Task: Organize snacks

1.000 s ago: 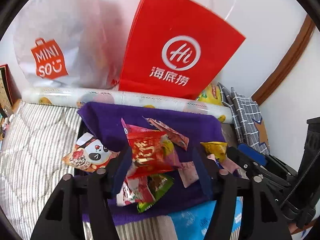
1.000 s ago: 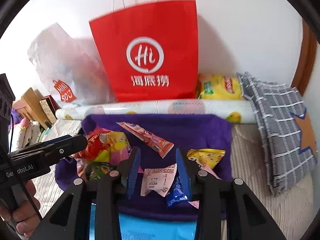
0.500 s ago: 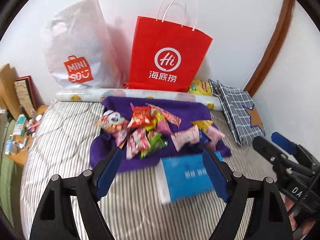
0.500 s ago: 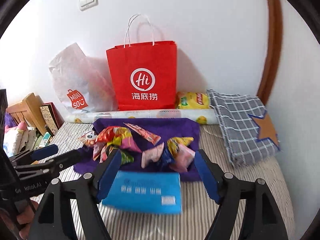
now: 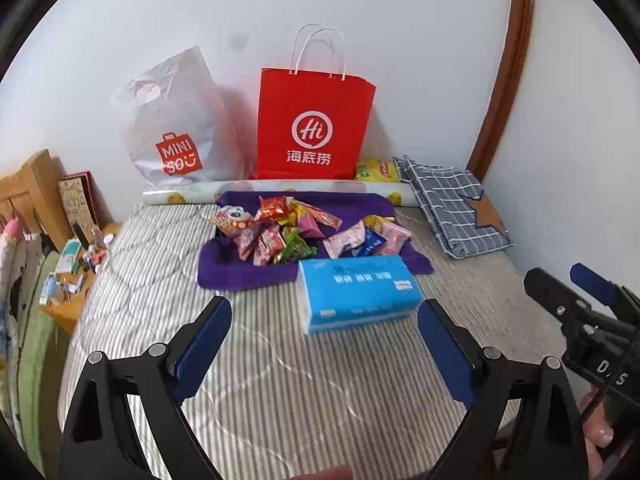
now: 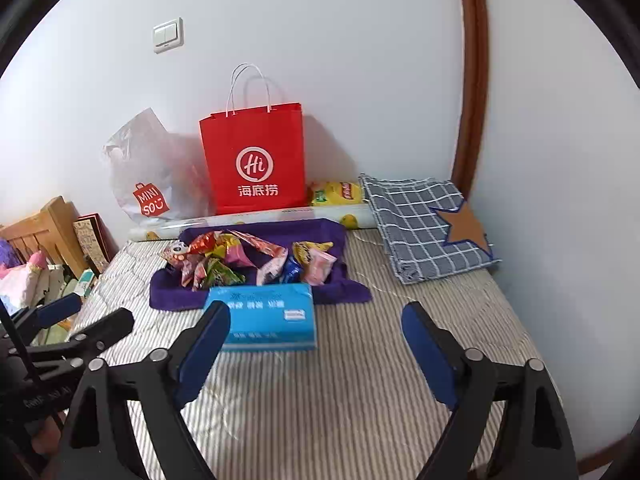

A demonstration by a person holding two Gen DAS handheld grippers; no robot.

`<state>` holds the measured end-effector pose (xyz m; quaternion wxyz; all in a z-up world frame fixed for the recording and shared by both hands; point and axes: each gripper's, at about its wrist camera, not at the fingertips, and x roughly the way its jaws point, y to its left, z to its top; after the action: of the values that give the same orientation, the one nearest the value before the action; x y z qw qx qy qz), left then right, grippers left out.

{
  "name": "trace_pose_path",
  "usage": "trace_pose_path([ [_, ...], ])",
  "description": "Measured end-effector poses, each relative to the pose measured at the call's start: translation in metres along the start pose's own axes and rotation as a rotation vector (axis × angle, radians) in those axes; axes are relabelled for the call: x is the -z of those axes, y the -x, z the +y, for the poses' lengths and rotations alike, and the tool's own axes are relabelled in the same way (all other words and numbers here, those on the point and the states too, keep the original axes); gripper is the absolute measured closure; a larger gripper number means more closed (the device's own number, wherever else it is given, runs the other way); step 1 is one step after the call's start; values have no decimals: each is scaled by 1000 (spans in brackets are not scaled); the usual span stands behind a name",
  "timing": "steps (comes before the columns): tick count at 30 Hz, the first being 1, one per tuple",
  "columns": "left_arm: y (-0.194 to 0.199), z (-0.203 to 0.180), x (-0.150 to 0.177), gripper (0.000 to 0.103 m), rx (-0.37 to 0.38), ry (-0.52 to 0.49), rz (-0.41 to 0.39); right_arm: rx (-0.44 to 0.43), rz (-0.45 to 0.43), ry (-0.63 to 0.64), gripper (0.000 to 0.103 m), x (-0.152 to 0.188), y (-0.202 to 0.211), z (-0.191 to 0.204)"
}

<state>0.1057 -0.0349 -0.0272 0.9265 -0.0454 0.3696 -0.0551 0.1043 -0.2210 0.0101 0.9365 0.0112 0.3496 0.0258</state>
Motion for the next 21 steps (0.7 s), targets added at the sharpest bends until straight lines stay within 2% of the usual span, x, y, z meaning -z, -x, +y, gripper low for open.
trace_pose_path([
  [4,15,-9,11,10,-9,-17,-18,13,-18,-15,11,12,17,-9],
  [8,28,-17,22,10,-13,-27,-38,-4,-37,-18,5,24,35,-15],
  [15,47,-26,32,9,-8,-15,-72,-11,-77,-14,1,33,58,-16],
  [21,60,-33,35,9,-40,-39,-97,-3,-96,-23,1,37,71,-20],
])
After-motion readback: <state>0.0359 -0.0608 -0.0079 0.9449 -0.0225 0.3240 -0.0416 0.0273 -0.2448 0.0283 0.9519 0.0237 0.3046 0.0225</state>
